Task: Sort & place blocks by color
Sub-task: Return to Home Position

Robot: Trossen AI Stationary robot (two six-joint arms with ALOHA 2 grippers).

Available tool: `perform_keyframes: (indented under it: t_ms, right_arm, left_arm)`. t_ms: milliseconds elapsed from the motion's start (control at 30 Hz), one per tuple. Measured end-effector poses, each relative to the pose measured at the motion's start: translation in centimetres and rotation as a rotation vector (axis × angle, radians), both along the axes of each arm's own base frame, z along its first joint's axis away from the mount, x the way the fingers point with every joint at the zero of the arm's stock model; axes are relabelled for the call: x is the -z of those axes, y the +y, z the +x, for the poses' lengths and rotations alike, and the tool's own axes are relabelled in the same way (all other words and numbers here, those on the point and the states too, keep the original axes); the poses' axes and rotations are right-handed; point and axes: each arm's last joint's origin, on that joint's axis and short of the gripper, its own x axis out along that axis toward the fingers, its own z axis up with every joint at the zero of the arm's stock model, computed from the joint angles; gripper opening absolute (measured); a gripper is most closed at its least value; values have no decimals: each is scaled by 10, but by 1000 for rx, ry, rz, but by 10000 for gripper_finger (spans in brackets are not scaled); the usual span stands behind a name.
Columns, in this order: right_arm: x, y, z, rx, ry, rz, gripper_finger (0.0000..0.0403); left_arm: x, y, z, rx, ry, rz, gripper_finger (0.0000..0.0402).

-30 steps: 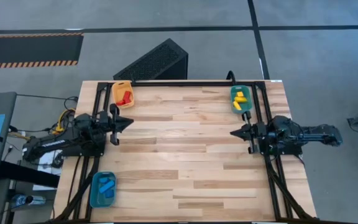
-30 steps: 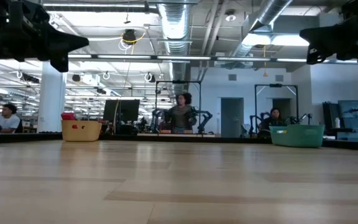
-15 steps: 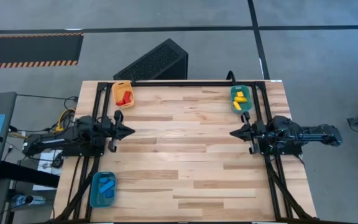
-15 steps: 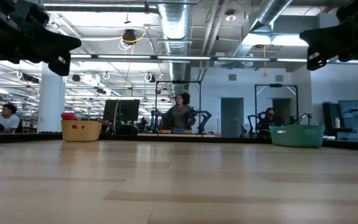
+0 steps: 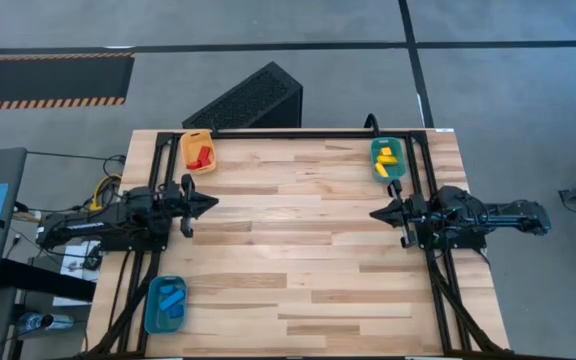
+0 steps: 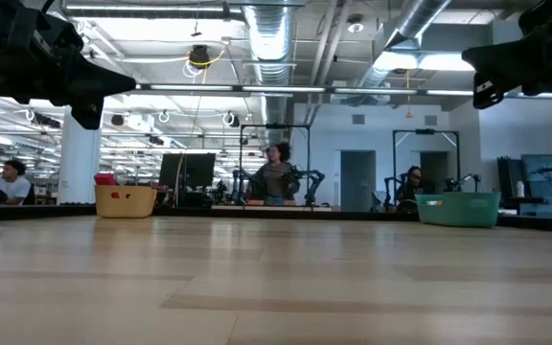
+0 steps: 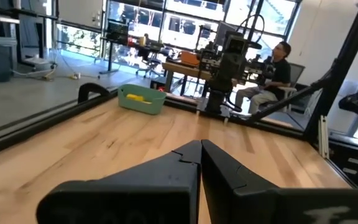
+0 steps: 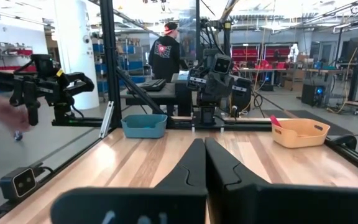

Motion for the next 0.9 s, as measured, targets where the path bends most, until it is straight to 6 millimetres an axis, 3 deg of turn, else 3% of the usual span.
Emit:
perform_keyframes:
  t_ms: [900]
  right_arm:
    - [0, 0, 0, 0, 1, 1, 7]
  left_arm:
    - [0, 0, 0, 0, -1, -6, 0]
